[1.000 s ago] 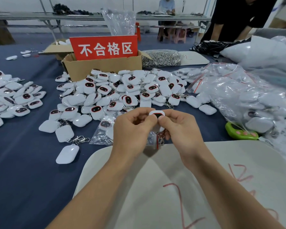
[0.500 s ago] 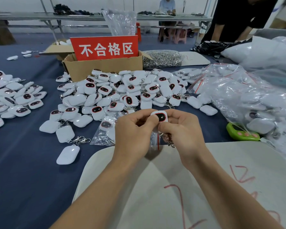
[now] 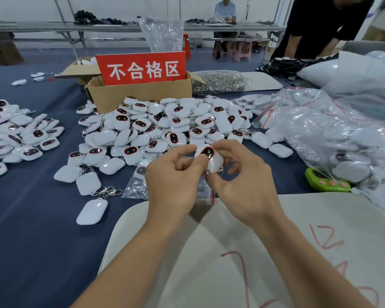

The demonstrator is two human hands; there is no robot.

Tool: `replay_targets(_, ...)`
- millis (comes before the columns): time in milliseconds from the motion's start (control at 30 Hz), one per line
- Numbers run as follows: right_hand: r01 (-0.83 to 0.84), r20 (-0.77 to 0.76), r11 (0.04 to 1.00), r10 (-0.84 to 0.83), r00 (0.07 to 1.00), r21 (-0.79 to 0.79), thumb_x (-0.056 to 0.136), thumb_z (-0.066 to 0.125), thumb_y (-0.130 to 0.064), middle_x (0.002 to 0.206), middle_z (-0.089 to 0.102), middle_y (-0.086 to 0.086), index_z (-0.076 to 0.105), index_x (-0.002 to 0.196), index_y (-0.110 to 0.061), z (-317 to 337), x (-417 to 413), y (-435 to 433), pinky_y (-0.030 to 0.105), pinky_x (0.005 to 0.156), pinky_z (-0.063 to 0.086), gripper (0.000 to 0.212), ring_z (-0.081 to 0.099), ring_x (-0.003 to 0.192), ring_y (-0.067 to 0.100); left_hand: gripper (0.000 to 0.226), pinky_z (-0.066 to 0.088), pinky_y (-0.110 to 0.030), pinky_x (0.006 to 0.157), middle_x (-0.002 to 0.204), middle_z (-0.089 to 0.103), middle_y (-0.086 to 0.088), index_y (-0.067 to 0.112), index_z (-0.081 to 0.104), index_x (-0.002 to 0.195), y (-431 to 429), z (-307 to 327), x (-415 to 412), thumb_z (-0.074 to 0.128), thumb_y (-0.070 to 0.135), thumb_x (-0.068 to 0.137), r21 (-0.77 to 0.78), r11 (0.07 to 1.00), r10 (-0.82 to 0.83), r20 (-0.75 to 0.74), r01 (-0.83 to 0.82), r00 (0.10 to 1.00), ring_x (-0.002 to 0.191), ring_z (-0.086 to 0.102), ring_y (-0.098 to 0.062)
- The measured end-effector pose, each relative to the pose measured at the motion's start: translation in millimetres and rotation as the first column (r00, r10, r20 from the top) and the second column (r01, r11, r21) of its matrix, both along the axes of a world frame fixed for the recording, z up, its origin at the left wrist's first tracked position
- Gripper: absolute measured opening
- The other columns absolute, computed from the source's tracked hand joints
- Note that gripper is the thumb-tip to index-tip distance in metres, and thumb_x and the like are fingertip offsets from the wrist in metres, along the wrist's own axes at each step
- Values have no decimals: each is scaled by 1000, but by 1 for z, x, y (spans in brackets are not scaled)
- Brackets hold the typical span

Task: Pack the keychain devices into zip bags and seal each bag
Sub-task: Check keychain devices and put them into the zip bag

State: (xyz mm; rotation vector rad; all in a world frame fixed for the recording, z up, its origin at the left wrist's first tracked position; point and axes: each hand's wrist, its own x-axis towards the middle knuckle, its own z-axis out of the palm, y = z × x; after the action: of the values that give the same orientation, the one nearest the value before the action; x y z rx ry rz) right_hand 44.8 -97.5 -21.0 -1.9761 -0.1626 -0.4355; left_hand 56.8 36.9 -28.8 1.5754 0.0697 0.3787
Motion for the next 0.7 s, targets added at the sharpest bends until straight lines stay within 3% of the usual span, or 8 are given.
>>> replay_targets(67, -33, -7, 999, 33, 999, -23, 79, 79, -12, 96, 71, -34, 67, 107, -46, 1, -1, -1, 3, 72, 45, 45, 65, 84, -4, 18, 58, -30, 77, 76, 78, 4, 33, 75, 99, 2, 2, 0, 83, 31, 83, -22, 999, -30, -3, 30, 1000, 74, 77, -15)
replay_targets(167, -88, -21, 994, 89, 996, 60, 88, 74, -18, 92, 76, -22, 70, 97, -56, 4, 1, -2, 15, 76, 55, 39, 72, 84, 4, 20, 61, -30, 74, 78, 78, -3, 36, 80, 97, 2, 4, 1, 82, 27, 79, -64, 992, -105, 28, 107, 994, 73, 75, -22)
replay_targets(267, -148, -52, 980, 156, 986, 129, 96, 63, -28, 84, 78, -10, 80, 94, -44, 7, 1, -1, 29, 71, 58, 24, 70, 75, 15, 19, 54, -24, 63, 66, 69, -7, 46, 80, 90, 3, 6, 1, 79, 33, 76, -7, 990, -143, 63, 144, 988, 60, 60, -11)
replay_targets(400, -167, -98, 942, 203, 974, 292, 89, 59, -27, 73, 72, 10, 83, 89, -38, 7, 5, -2, 21, 55, 50, 26, 63, 55, 15, 7, 39, -18, 54, 53, 53, 8, 42, 81, 80, 5, 3, 1, 77, 36, 78, 33, 992, -126, 85, 123, 988, 54, 42, -6)
replay_targets(500, -172, -99, 930, 215, 972, 324, 89, 59, -23, 69, 67, 24, 83, 86, -34, 5, 6, -1, 22, 49, 46, 27, 60, 49, 16, 6, 41, -24, 58, 61, 59, -1, 34, 80, 78, 5, 3, 2, 75, 35, 80, 78, 990, -125, 102, 118, 987, 61, 46, -7)
replay_targets(600, -120, -103, 941, 160, 982, 317, 91, 66, -20, 61, 69, 7, 82, 84, -33, 2, 7, -2, 20, 54, 48, 22, 62, 52, 12, 7, 45, -21, 59, 65, 66, 1, 34, 80, 78, 4, 2, 4, 74, 35, 79, 82, 993, -86, 79, 80, 993, 61, 51, -5)
replay_targets(700, -26, -57, 966, 42, 998, 259, 77, 79, -17, 82, 78, -15, 79, 89, -39, 0, 5, -6, 20, 70, 55, 25, 72, 70, 3, 4, 46, -17, 55, 60, 70, 9, 42, 80, 73, 2, 1, 4, 76, 43, 73, 81, 997, 5, 28, -7, 1000, 52, 55, -1)
